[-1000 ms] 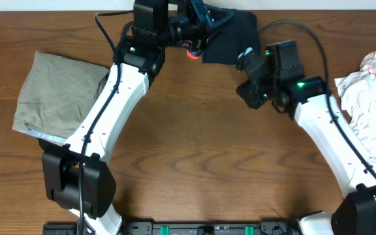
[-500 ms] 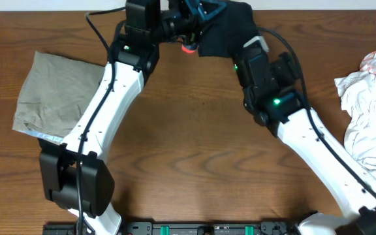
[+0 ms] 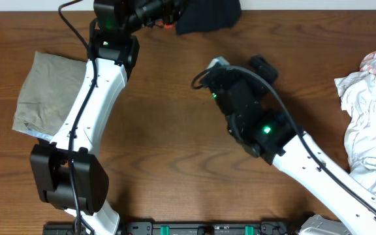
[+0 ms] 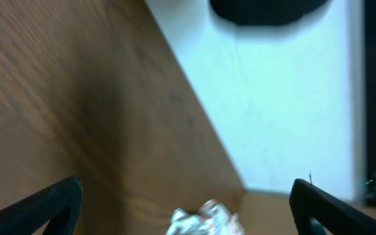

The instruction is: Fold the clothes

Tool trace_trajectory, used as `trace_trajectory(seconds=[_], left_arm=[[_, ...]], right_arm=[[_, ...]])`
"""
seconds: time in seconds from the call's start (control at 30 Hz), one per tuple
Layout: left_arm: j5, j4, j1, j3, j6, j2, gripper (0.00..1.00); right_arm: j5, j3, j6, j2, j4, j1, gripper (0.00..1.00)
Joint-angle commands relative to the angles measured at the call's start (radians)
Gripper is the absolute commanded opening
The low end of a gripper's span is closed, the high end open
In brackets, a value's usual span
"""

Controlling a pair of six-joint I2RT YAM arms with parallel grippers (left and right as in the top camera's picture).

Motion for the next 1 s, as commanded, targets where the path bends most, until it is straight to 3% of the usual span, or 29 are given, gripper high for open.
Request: trace_trajectory(seconds=[0.0,0.17,0.37,0.77,0.87,0.97], left_arm=[[0.127,0.042,-0.008,0.035,-0.043,-0.026,0.06],[0.187,0.133,-0.005,0.047,-0.157,-0.026,0.06],[0.231,0.220,-0.003,0.047,-0.271,-0.026,0.06],[0.294,0.455,-0.002,0.047,-0.453,-0.026,0.06],[0.296,0.454,0.009,0.047,-0.405,-0.025,0.06],[0.310,0.454,0.025,0.047,-0.343,-0.025,0.06]], right_arm=[[0.078,-0.001,-0.135,0.010,0.023,0.023,0.99],[0.179,-0.002,-0.159,0.044,0.066,0.034,0.99],[0.354,-0.002,-0.237,0.076,0.233,0.039,0.99],[0.365,-0.002,-0.378,0.081,0.375,0.080,0.99],[0.454,-0.002,-0.327,0.081,0.436,0.080,0.99],[0.562,-0.002,-0.072,0.059,0.489,0.076,0.99]])
